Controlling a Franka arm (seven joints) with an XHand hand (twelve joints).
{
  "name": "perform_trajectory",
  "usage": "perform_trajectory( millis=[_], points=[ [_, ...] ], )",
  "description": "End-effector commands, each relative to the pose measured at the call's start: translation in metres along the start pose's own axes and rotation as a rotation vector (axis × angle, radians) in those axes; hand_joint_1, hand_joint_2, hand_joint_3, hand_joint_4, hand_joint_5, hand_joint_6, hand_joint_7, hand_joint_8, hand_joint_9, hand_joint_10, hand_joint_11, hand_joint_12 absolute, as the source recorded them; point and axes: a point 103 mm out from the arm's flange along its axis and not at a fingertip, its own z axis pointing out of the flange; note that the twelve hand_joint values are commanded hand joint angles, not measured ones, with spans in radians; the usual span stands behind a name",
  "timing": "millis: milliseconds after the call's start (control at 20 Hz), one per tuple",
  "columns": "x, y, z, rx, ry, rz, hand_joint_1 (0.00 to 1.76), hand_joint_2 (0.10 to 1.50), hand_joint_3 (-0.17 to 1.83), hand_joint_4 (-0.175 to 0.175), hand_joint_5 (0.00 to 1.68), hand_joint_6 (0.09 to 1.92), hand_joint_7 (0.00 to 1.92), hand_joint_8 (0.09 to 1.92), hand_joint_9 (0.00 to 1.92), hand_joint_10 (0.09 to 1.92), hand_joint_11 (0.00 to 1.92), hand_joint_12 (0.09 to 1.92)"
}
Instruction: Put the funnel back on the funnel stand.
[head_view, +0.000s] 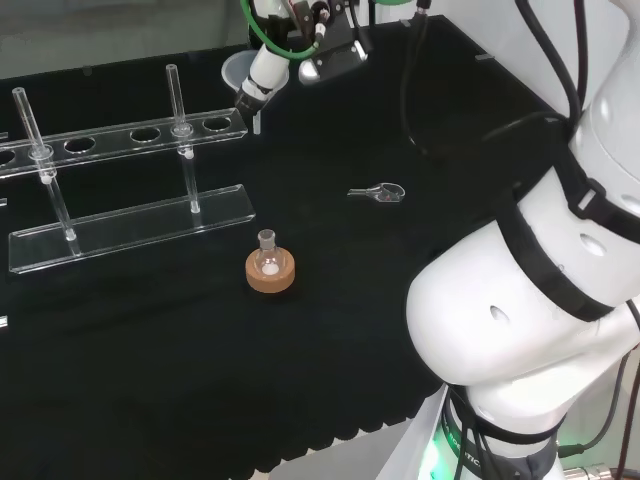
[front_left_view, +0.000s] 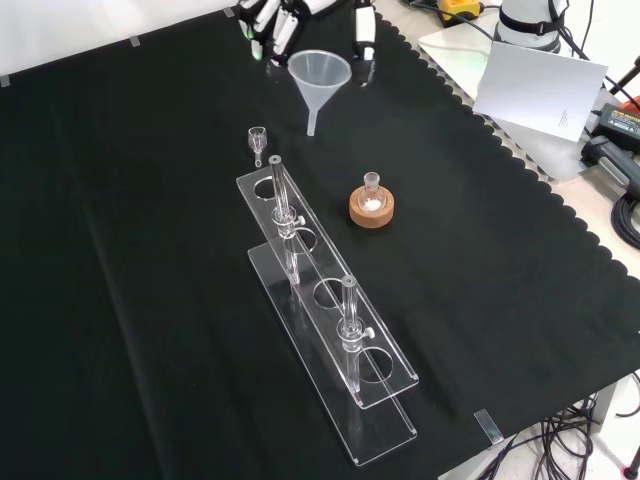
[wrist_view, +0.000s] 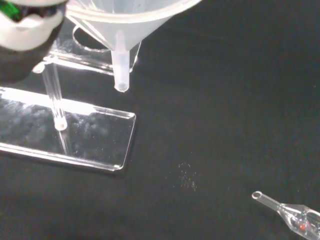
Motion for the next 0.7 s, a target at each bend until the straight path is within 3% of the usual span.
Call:
perform_trajectory(
  millis=[50,700],
  points=[
    [-0.01,0.019,-0.012,-0.012,-0.011,0.012,0.85,0.55,0.4,0.043,0.79,0.22,1.07,0.28,0.52,0.63,0.0,1.38],
    [-0.014,0.057,-0.049,-0.075,-0.021,-0.003,0.85,0.53,0.45,0.043,0.78,0.25,1.07,0.28,0.53,0.62,0.0,1.38]
  ],
)
